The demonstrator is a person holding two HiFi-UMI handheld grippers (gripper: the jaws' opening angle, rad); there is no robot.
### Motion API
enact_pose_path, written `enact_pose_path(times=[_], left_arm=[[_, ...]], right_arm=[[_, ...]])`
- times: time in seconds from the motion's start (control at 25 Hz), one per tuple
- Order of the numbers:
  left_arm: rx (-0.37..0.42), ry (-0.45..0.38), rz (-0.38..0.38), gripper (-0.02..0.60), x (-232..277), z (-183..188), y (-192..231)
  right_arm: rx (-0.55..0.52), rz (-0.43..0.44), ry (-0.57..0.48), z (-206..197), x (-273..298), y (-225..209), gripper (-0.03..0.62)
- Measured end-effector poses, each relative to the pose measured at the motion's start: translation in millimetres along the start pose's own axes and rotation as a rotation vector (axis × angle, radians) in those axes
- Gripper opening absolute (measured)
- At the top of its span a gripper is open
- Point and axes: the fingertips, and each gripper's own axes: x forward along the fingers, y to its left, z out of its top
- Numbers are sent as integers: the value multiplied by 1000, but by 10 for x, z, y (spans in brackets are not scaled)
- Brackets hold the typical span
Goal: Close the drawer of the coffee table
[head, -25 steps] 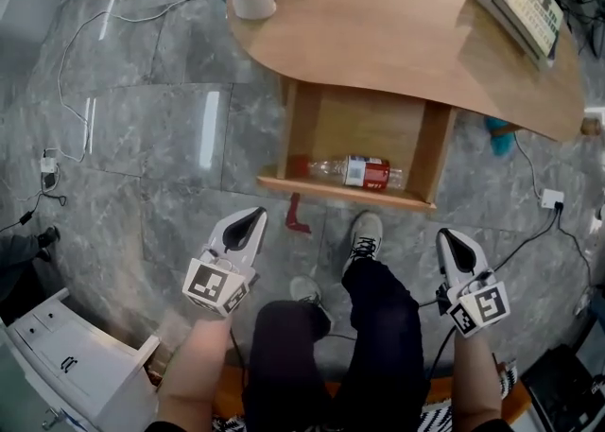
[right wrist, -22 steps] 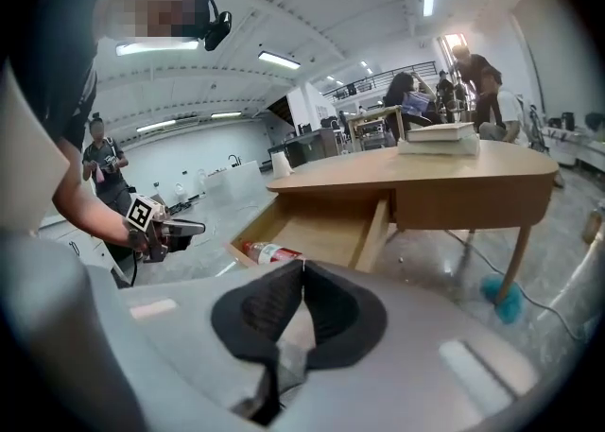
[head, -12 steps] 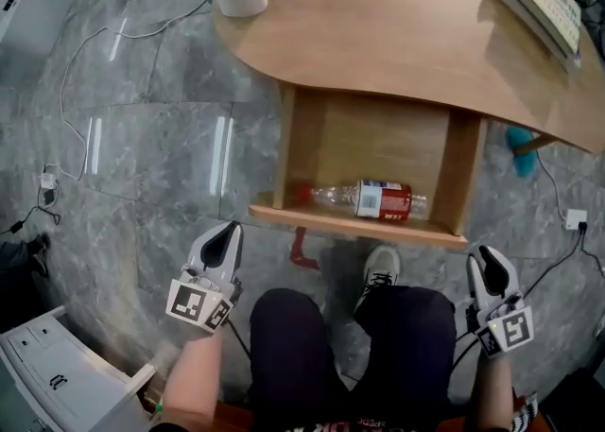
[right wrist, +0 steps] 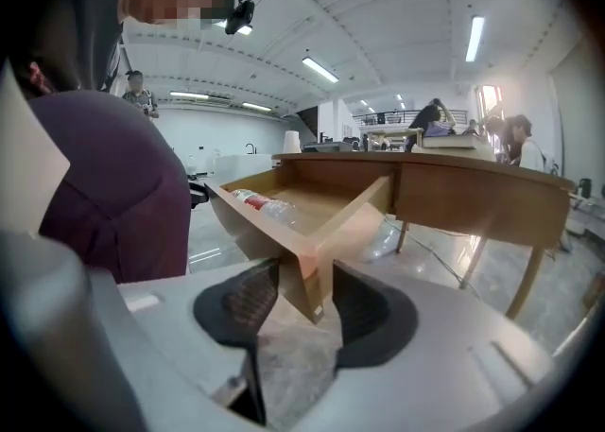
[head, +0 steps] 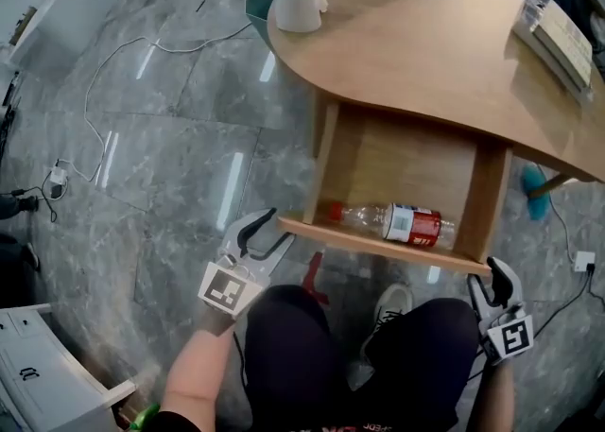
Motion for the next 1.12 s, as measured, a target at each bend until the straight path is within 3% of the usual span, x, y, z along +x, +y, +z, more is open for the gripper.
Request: enact_pose_path(times=[0.36, 0.56, 0.84, 1.12], left_arm=[[-24, 57, -68, 207, -31, -88, -45], [-11, 28, -121, 189, 142, -37, -69], [-17, 34, -88, 186, 110, -18, -68], [-49, -82, -53, 183, 15, 281, -20]], right_arm=[[26, 21, 22, -104, 107, 34, 167], [34, -8, 4, -112, 136, 24, 164], [40, -30, 6, -70, 126, 28, 163], [69, -69, -85, 250, 66, -61, 163]])
